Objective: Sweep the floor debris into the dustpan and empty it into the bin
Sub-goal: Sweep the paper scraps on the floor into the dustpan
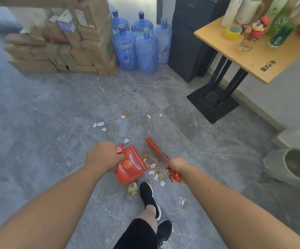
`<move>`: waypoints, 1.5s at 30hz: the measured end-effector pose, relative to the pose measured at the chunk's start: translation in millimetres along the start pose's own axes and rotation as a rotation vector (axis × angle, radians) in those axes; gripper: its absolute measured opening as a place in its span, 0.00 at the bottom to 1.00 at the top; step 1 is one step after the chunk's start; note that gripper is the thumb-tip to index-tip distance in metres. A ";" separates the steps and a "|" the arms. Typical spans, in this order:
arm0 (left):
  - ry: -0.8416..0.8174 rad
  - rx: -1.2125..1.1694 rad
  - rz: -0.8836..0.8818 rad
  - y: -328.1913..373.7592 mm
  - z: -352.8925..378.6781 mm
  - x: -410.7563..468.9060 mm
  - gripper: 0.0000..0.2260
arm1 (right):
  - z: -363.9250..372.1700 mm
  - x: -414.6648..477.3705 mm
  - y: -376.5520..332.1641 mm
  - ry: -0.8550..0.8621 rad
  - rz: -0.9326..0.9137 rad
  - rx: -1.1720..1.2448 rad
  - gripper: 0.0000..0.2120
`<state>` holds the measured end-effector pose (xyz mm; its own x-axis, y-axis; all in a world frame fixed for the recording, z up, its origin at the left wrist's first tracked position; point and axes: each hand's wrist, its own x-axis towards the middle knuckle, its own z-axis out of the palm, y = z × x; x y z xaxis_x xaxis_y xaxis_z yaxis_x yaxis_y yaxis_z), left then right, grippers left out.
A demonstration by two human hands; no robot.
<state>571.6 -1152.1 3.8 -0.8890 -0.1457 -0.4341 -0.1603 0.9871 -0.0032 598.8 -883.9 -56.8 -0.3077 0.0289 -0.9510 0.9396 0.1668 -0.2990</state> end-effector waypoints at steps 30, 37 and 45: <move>-0.029 -0.203 -0.305 107.6 -95.0 186.3 0.17 | -113.3 123.7 -344.3 0.078 -0.108 -0.195 0.05; -0.044 -0.266 -0.464 117.1 -85.5 189.5 0.14 | -100.4 174.3 -376.8 0.080 -0.106 -0.347 0.07; -0.052 -0.404 -0.678 89.0 -66.2 135.2 0.14 | -22.6 168.5 -337.2 -0.042 -0.109 -0.549 0.10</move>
<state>408.7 -1088.4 4.4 -0.5221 -0.6935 -0.4964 -0.8122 0.5819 0.0413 226.7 -913.0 -114.4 -0.3822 -0.0543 -0.9225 0.6832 0.6556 -0.3216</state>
